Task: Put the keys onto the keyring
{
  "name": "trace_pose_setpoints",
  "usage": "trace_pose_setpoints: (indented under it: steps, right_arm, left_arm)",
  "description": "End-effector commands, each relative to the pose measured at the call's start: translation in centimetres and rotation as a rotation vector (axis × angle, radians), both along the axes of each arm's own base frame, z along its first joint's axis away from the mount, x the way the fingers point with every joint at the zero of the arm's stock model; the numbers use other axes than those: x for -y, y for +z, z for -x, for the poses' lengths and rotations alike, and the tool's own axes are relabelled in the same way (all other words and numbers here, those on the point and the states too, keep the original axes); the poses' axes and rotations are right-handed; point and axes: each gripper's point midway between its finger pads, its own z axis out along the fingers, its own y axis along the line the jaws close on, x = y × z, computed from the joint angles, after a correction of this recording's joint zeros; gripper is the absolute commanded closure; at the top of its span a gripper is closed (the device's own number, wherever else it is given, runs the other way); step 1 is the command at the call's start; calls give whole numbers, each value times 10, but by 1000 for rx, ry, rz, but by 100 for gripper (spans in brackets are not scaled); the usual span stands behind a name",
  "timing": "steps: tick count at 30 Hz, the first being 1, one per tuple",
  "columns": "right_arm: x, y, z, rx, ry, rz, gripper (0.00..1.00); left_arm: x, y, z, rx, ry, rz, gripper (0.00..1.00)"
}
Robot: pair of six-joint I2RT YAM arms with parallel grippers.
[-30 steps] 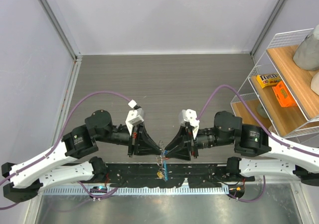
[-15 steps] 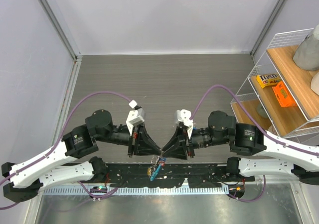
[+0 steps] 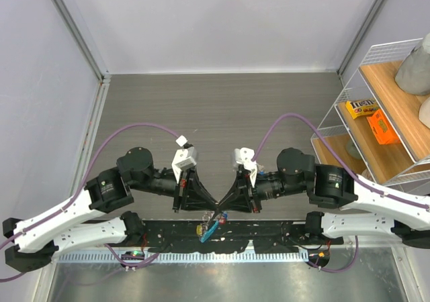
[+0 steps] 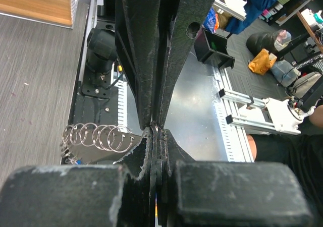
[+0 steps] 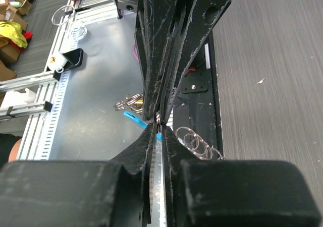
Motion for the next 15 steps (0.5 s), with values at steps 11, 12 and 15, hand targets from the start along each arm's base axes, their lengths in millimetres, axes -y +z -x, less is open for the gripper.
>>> trace_pose_setpoints:
  steps: [11,12,15]
  right_arm:
    - [-5,29,6,21,31,-150,94]
    - [-3,30,5,21,18,-167,94]
    - [1,32,-1,18,-30,-203,94]
  left_arm:
    - [3,31,-2,43,6,82,92]
    - [2,33,-2,49,9,95,82]
    - [-1,40,-4,69,29,126,71]
